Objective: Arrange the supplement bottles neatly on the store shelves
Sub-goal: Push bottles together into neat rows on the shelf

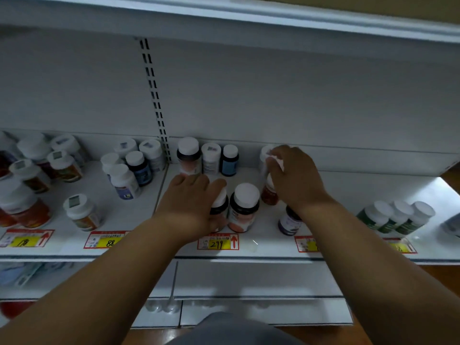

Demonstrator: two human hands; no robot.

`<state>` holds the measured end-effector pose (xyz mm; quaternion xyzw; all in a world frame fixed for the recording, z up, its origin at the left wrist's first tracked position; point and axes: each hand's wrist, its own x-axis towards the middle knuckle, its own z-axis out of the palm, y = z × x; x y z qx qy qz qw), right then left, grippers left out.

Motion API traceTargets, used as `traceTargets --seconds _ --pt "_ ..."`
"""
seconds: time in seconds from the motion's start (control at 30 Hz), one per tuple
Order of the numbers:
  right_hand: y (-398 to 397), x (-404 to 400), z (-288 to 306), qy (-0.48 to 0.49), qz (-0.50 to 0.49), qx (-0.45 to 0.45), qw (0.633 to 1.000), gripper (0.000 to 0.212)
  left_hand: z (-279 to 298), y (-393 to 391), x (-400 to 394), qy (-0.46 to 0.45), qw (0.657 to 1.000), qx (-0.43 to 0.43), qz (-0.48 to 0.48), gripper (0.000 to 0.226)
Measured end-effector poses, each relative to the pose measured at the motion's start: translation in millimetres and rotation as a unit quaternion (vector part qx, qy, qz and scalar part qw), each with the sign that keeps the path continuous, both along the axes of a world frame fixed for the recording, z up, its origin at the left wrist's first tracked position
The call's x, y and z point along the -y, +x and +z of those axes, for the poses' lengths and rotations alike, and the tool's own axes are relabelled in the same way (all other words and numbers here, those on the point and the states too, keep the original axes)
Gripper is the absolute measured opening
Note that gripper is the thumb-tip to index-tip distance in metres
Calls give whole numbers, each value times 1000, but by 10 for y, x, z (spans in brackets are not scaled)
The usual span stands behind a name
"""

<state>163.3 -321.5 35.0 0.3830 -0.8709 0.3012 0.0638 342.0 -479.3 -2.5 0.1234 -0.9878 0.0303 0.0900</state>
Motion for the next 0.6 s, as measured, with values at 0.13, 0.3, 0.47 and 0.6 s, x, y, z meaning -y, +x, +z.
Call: traceTargets --seconds 0.13,0.3,0.47,0.6 --pt "-288 71 0 260 3 -20 965 43 57 3 -42 30 999 -11 17 81" --pt "-280 -45 -84 201 38 -13 979 39 210 -59 -151 71 996 -60 14 77" --pt "-188 -248 329 -46 26 45 998 35 368 -223 -320 186 975 -118 -3 74" --pt "58 -403 615 -223 20 163 961 20 544 -326 -529 303 938 -165 -35 81"
